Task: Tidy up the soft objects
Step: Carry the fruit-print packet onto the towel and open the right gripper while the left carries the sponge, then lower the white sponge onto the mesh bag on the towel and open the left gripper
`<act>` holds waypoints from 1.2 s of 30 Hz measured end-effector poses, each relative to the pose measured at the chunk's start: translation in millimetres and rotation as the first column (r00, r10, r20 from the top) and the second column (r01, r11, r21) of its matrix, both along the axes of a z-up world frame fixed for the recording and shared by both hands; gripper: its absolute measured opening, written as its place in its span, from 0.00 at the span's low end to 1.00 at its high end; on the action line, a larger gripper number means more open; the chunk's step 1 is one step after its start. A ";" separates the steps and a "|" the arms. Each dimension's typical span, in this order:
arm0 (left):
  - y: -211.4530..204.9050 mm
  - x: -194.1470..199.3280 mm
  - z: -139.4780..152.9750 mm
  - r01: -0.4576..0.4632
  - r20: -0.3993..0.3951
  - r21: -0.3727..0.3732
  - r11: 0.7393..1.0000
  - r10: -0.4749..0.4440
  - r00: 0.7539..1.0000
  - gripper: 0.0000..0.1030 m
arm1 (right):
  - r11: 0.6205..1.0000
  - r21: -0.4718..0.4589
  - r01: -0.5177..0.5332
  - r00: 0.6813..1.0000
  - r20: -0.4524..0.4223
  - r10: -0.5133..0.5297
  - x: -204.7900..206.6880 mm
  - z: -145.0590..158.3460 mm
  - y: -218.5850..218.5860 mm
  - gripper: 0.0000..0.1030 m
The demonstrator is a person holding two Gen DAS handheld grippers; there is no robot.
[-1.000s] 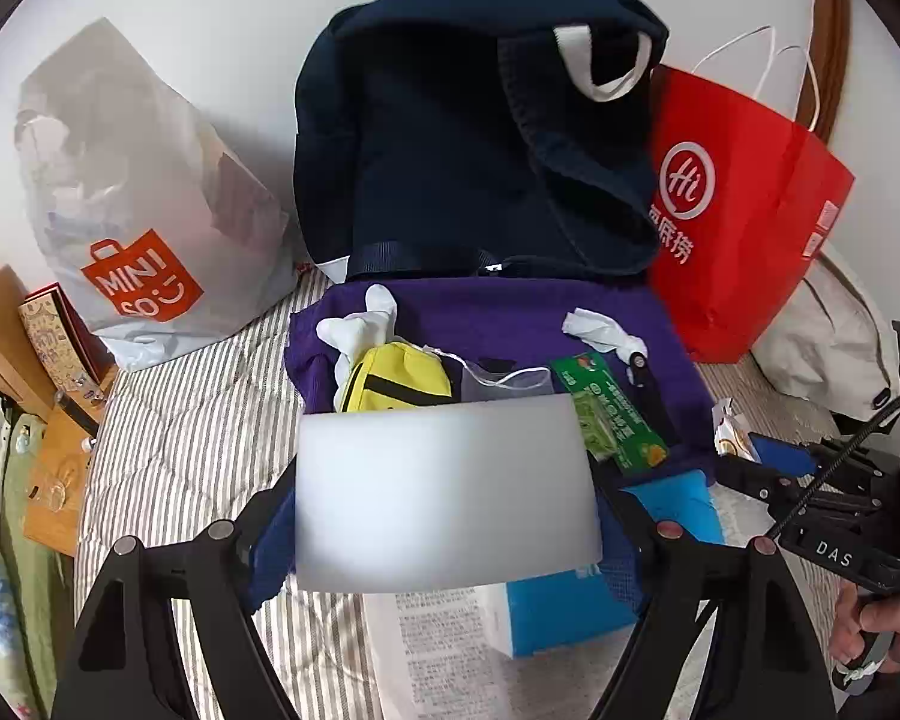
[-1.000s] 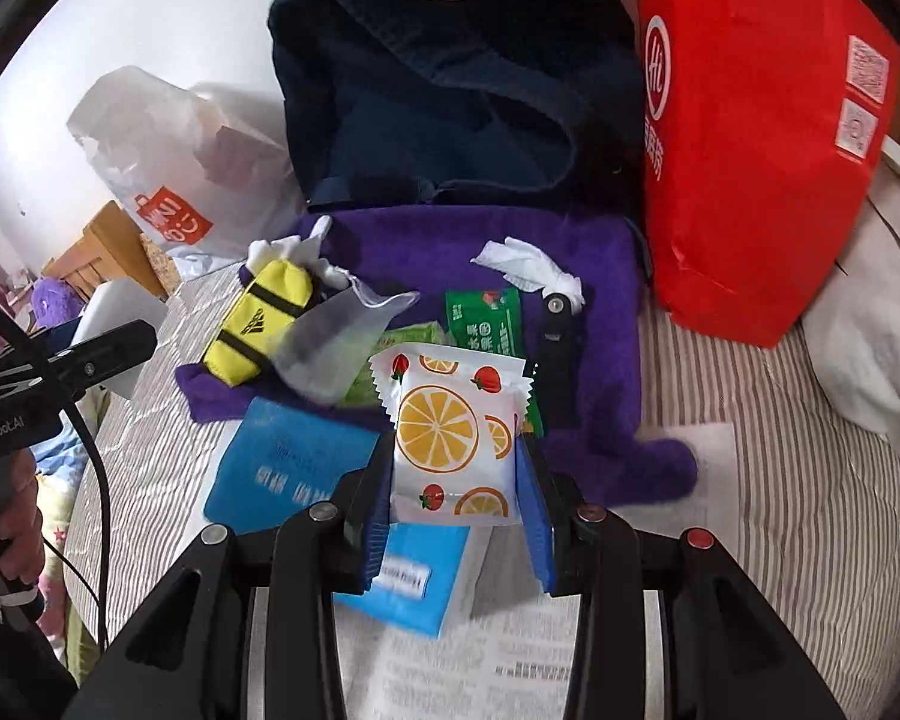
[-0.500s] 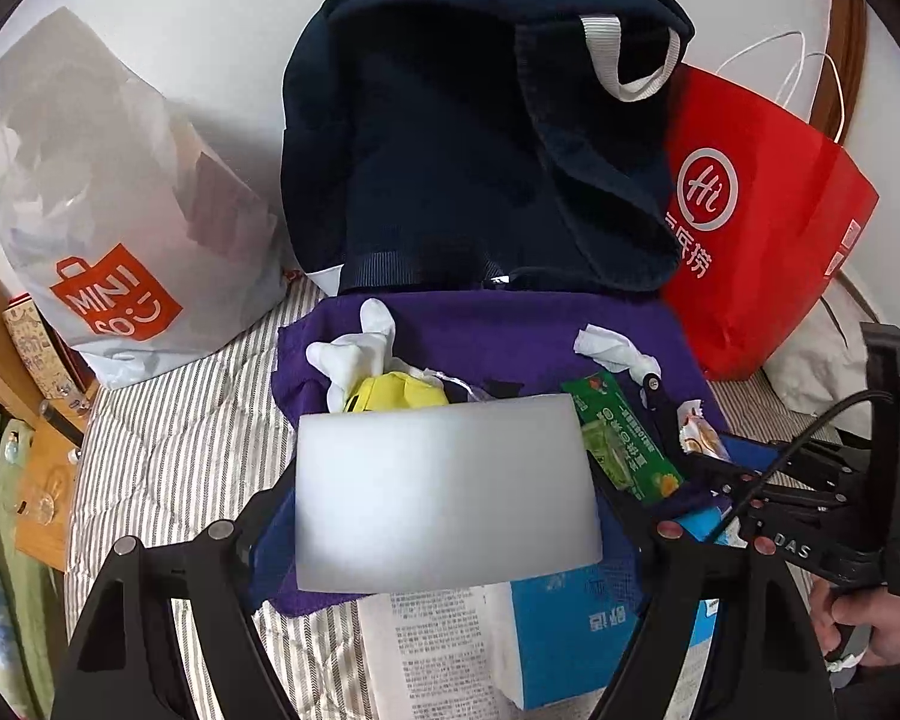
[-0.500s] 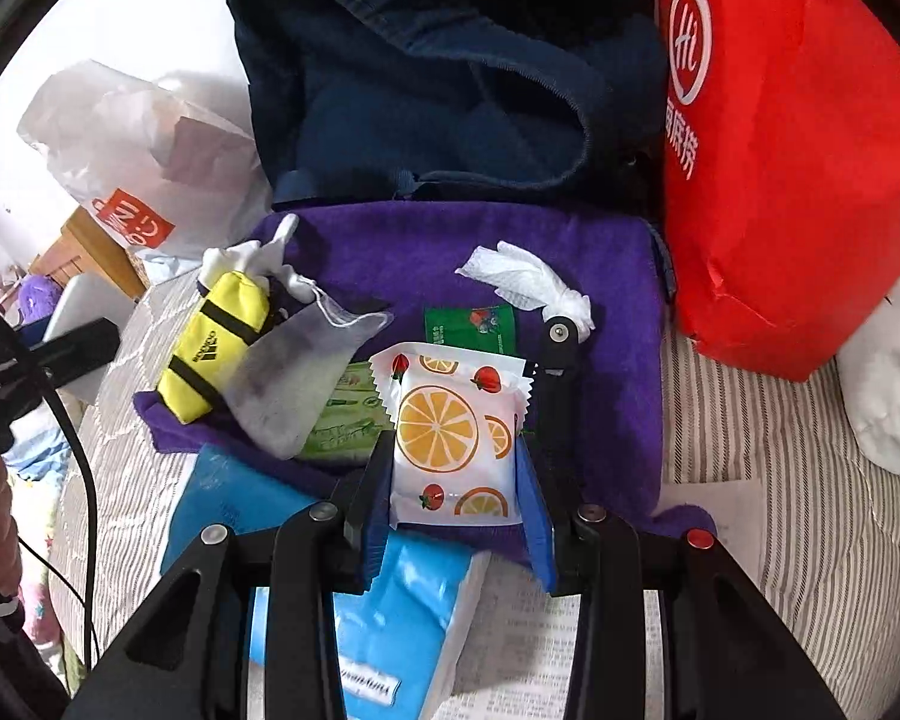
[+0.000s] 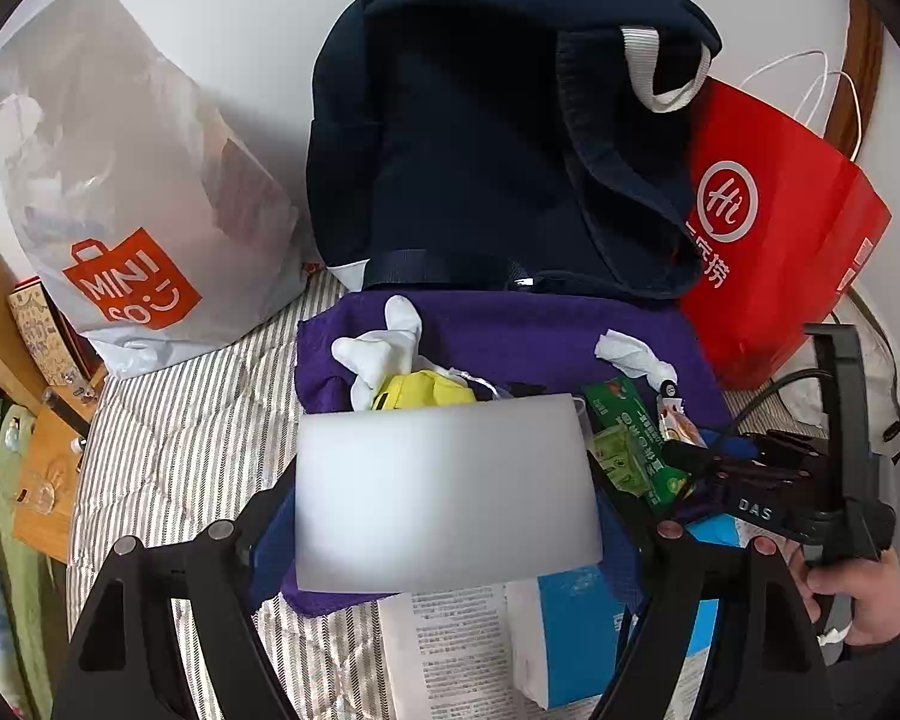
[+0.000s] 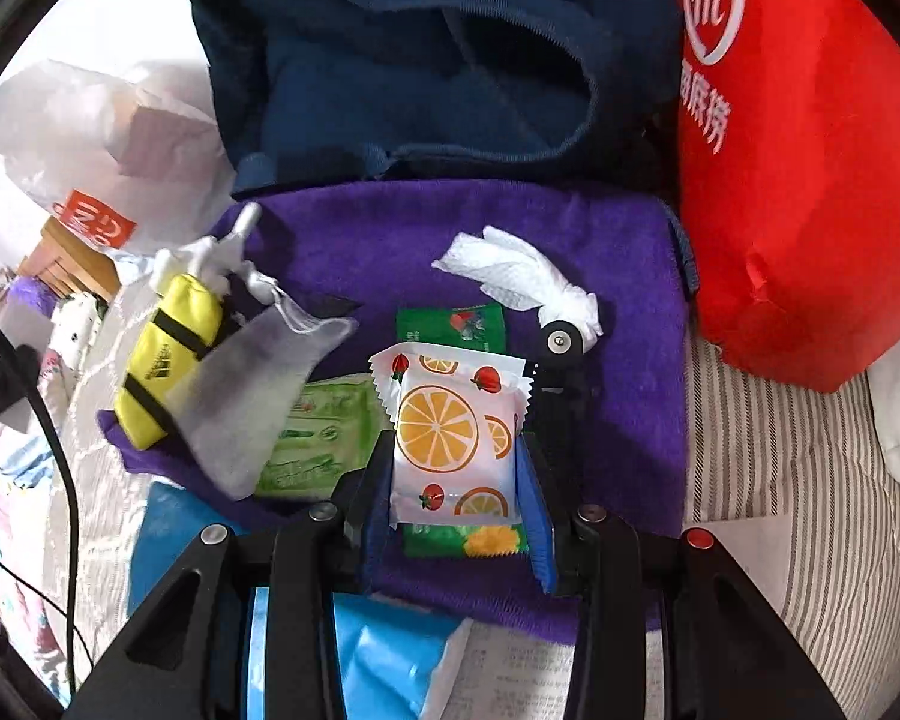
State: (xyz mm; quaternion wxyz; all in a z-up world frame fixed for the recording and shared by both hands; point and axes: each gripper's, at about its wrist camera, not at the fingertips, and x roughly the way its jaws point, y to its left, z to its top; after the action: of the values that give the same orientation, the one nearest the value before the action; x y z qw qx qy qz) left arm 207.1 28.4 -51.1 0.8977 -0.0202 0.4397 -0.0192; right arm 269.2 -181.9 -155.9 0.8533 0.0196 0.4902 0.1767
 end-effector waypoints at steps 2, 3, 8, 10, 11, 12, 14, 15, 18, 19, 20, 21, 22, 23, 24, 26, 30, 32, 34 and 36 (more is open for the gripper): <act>1.2 -0.4 -0.4 0.002 0.001 -0.001 1.000 -0.002 1.000 0.79 | 1.000 -0.007 -0.001 1.000 -0.015 0.001 5.6 -4.7 2.1 0.38; 1.6 -0.3 -0.7 0.002 0.001 0.002 1.000 -0.002 1.000 0.79 | 1.000 -0.011 -0.007 1.000 -0.025 0.007 8.0 -7.5 4.1 0.38; 2.3 2.3 -2.7 0.010 -0.001 0.016 1.000 -0.010 1.000 0.79 | 0.999 -0.031 -0.030 0.998 -0.053 0.029 13.5 -15.3 9.0 0.54; 2.2 4.1 -4.0 0.011 -0.002 0.017 1.000 -0.011 1.000 0.79 | 1.000 -0.015 -0.026 0.998 -0.062 0.025 15.3 -16.4 7.1 0.62; 2.4 5.0 -4.7 0.011 -0.004 0.015 1.000 -0.011 1.000 0.79 | 1.000 -0.006 -0.026 0.997 -0.068 0.025 16.4 -16.7 6.6 0.66; 2.3 5.6 -5.6 0.013 -0.005 0.013 1.000 -0.012 1.000 0.79 | 1.000 0.005 -0.027 0.997 -0.073 0.027 17.4 -17.0 5.3 0.68; 2.1 7.2 -7.4 0.014 -0.008 0.012 1.000 -0.014 1.000 0.79 | 1.000 0.000 -0.026 0.997 -0.077 0.026 18.4 -16.7 5.4 0.78; 1.5 8.0 -8.4 0.018 -0.009 0.011 1.000 -0.018 1.000 0.79 | 1.000 -0.006 -0.023 0.997 -0.076 0.022 18.8 -16.3 5.2 0.79; -0.5 11.6 -12.0 0.029 -0.019 -0.003 1.000 -0.029 0.999 0.79 | 1.000 -0.002 -0.008 0.997 -0.071 0.007 17.7 -11.8 0.4 0.80; -1.6 12.8 -13.2 0.033 -0.023 -0.012 0.999 -0.034 0.999 0.79 | 1.000 0.010 -0.007 0.997 -0.073 0.008 16.6 -9.6 -2.6 0.80; -3.8 14.6 -14.5 0.041 -0.026 -0.020 0.999 -0.042 0.999 0.79 | 1.000 0.018 -0.005 0.997 -0.072 0.007 15.5 -7.7 -4.3 0.80; -5.9 15.5 -15.4 0.047 -0.026 -0.020 0.999 -0.047 0.999 0.79 | 1.000 0.023 0.000 0.998 -0.066 0.001 13.4 -4.8 -6.6 0.80; -8.8 17.1 -16.7 0.054 -0.026 -0.018 0.998 -0.054 0.998 0.79 | 1.000 0.023 0.005 0.998 -0.059 -0.004 11.2 -2.1 -8.4 0.80; -12.1 19.1 -18.1 0.059 -0.026 -0.012 0.998 -0.060 0.998 0.79 | 1.000 0.022 0.008 0.999 -0.054 -0.006 8.7 0.4 -10.5 0.80; -15.2 21.6 -20.2 0.064 -0.029 -0.008 0.998 -0.064 0.997 0.79 | 1.000 0.022 0.009 0.999 -0.049 -0.008 5.4 2.7 -13.3 0.80; -20.8 26.5 -24.1 0.077 -0.035 -0.009 0.997 -0.078 0.996 0.79 | 1.000 0.018 0.005 0.998 -0.056 -0.004 -2.3 5.2 -18.6 0.80; -34.8 42.0 -34.1 0.096 -0.051 -0.012 0.995 -0.096 0.994 0.79 | 1.000 0.009 0.023 0.999 -0.031 -0.022 -21.3 12.9 -32.3 0.80; -44.3 50.6 -38.9 0.113 -0.059 -0.003 0.994 -0.112 0.992 0.79 | 0.999 0.008 0.044 0.999 -0.020 -0.044 -30.8 16.3 -40.1 0.80; -51.8 59.7 -46.5 0.124 -0.076 0.008 0.992 -0.123 0.990 0.79 | 0.997 0.018 0.070 0.998 -0.010 -0.069 -42.5 20.8 -50.4 0.80; -59.1 67.6 -55.8 0.134 -0.099 0.009 0.991 -0.132 0.986 0.79 | 0.995 0.038 0.093 0.996 -0.005 -0.093 -53.4 25.1 -60.1 0.80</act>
State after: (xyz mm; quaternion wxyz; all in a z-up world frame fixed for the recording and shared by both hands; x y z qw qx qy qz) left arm 274.7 -30.8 -106.9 0.8720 0.0151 0.4836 -0.0747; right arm 215.8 -242.0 -130.8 0.8593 0.0588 0.4867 0.1459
